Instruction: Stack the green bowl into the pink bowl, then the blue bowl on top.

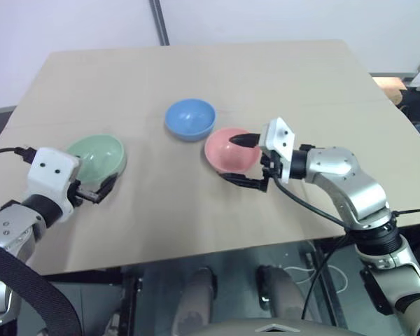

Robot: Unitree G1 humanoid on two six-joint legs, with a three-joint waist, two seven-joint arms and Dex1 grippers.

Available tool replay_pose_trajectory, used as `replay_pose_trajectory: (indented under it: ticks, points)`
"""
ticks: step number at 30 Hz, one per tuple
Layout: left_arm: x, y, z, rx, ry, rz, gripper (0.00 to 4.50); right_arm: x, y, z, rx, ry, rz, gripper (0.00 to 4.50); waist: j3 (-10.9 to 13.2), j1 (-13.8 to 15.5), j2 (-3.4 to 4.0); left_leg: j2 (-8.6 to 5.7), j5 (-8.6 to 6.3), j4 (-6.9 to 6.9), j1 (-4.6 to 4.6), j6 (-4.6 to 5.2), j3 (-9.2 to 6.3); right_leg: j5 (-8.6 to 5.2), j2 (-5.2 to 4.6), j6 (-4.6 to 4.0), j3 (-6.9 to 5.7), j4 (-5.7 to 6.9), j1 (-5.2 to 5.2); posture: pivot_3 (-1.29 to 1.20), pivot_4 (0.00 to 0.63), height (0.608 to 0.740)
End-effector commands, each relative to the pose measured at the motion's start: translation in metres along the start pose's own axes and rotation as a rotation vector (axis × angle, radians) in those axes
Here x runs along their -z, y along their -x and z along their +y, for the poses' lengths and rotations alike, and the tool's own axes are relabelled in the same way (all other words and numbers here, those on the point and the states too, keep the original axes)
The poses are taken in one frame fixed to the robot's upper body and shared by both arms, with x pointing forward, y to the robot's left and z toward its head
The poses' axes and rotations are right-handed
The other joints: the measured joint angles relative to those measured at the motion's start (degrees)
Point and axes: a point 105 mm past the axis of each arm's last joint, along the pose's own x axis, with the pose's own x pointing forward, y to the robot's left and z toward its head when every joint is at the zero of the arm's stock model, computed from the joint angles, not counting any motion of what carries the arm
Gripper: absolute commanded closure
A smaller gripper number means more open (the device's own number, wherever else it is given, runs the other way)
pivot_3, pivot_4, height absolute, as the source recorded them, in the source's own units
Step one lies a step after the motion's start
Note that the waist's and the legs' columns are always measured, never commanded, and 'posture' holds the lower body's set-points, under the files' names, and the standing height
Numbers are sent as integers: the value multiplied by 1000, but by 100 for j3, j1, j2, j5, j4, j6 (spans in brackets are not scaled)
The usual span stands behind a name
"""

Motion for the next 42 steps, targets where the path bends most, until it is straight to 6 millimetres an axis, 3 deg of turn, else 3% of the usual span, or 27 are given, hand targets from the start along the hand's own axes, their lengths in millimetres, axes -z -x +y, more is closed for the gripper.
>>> replay_pose_trajectory:
  ticks: [1, 4, 7, 14, 15, 19, 22, 24, 29, 34, 37, 38, 42]
  points:
    - [1, -7, 2, -35, -113, 66, 0, -11, 3, 0, 8, 24, -39, 36, 1, -5, 1, 0, 0, 0, -1, 0, 1, 0, 0, 0, 0, 0, -1, 0, 150, 740]
    - [11, -18, 0, -28, -163, 154, 0, -9, 6, -6, 33, 37, -29, 36, 2, 2, 2, 0, 0, 0, -11, 0, 3, 1, -1, 0, 2, 0, -12, 0, 150, 740]
    - [16, -26, -7, 13, -219, 183, 862, -10, 8, -11, 54, 47, -28, 0, 2, -1, 2, -1, 0, -2, -13, 0, 3, 0, -1, 0, 1, 3, -15, 0, 150, 740]
    - [6, -40, -7, 31, -241, 151, 4372, -10, 21, -15, 101, 64, -19, 0, 2, 1, 0, 0, 0, -3, -21, -1, 6, 2, -1, 2, 5, 7, -28, 0, 150, 740]
    - [1, -42, -8, 34, -240, 125, 4448, -10, 23, -16, 112, 64, -16, 0, 2, 6, 0, 0, 0, -3, -21, 0, 7, 2, -2, 2, 5, 7, -28, 0, 150, 740]
    - [-49, -50, -31, 220, -244, -129, 4448, -9, 36, -21, 172, 64, -2, 0, 2, 56, -3, -2, 0, -2, -23, 0, 7, 5, -4, 7, 5, 6, -28, 0, 150, 740]
    - [-124, -40, -66, 471, -258, -416, 4448, -8, 53, -27, 261, 62, 23, 0, 8, 143, -3, -3, 0, -1, -24, -1, 9, 5, -5, 4, 7, 6, -26, 0, 150, 740]
    - [-157, -32, -91, 654, -322, -559, 4448, -9, 68, -30, 325, 56, 35, 0, 9, 228, -11, -8, 2, 8, -36, -1, -2, 6, -7, 7, -5, 9, -26, 0, 150, 740]
    - [-184, -38, -131, 895, -435, -683, 4448, -5, 83, -27, 397, 49, 74, 0, 3, 112, -1, -13, 1, 9, -16, 0, 26, 23, -12, 13, 20, -6, -7, 0, 150, 740]
    - [-173, -59, -156, 1032, -586, -631, 4448, -4, 92, -24, 465, 47, 91, 0, 4, 53, -1, -3, 2, 11, -15, 2, 20, 15, 4, 25, 20, 11, -13, 0, 150, 740]
    - [-163, -70, -155, 1041, -657, -591, 3505, -4, 96, -21, 489, 52, 103, 0, 4, 8, -1, -3, 2, 14, -14, 2, 21, 14, 5, 26, 23, 14, -14, 0, 150, 740]
    - [-163, -70, -155, 1049, -660, -592, 2903, -4, 97, -20, 497, 50, 103, 0, 4, 8, -1, -3, 2, 14, -15, 2, 21, 14, 4, 26, 23, 15, -14, 0, 150, 740]
    - [-178, -69, -145, 985, -635, -658, 1412, -5, 100, -18, 520, 43, 101, 0, 4, 21, -1, -4, 1, 15, -19, 2, 17, 14, 4, 26, 23, 14, -14, 0, 150, 740]
